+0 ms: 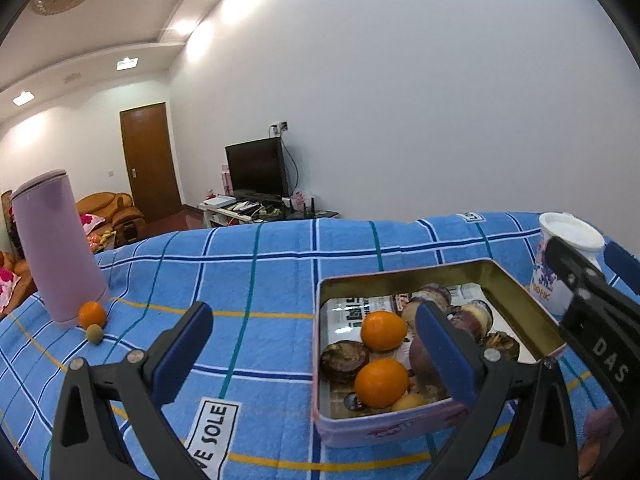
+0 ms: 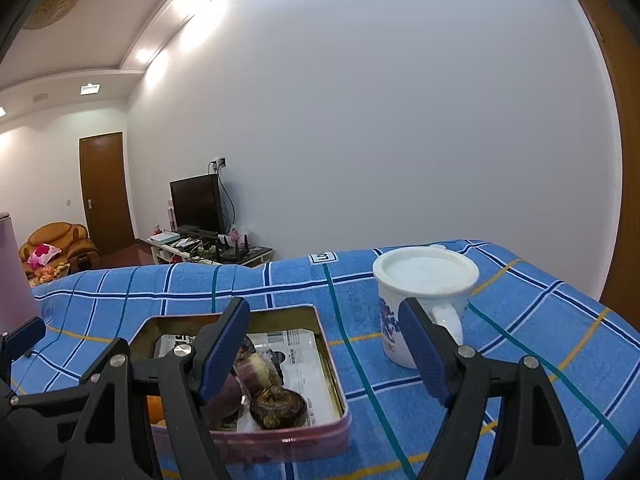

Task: Organize fruits
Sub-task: 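Withdraw both tools from the tin toward the kettle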

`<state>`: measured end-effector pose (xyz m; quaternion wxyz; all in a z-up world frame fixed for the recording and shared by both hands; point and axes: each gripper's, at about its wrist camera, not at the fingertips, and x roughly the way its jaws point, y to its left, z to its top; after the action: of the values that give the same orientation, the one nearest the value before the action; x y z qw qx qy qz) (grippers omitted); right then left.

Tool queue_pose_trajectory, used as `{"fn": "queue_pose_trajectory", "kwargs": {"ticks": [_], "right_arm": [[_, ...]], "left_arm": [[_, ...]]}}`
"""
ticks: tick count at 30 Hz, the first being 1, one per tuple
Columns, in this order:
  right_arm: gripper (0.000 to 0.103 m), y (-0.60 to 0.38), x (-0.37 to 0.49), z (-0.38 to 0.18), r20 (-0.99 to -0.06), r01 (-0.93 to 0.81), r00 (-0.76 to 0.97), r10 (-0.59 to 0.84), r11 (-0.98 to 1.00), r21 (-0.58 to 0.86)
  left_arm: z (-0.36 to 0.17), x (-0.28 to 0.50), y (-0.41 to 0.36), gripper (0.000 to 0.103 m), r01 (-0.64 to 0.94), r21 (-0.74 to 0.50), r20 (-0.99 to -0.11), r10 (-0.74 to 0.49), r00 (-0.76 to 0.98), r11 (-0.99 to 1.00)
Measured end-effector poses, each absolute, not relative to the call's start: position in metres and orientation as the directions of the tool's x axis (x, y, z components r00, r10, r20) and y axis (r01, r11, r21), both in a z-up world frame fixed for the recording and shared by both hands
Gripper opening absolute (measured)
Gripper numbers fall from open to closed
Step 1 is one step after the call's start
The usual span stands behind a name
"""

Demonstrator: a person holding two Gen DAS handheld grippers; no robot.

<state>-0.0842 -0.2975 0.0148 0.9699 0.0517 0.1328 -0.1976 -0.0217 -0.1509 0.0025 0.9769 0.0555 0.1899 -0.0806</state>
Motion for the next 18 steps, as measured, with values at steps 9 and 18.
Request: {"fn": "queue_pose_trajectory", "kwargs": {"ticks": [9, 18], "right_arm": [[0.078, -0.287, -0.095, 0.015, -0.274, 0.391, 0.888, -0.37, 0.92, 0.023], [0.078, -0.284, -0.099, 0.015, -0.273, 0.388, 0.889, -0.368, 0.921, 0.022]], "left_arm": [[0.002, -0.033, -0.145, 0.103, 0.176, 0.09, -0.374, -0.131, 0.918, 0.98], [0.001, -0.039, -0.139, 0.103, 0.188, 0.099, -0.383, -0.137, 0.914, 0.977]]}}
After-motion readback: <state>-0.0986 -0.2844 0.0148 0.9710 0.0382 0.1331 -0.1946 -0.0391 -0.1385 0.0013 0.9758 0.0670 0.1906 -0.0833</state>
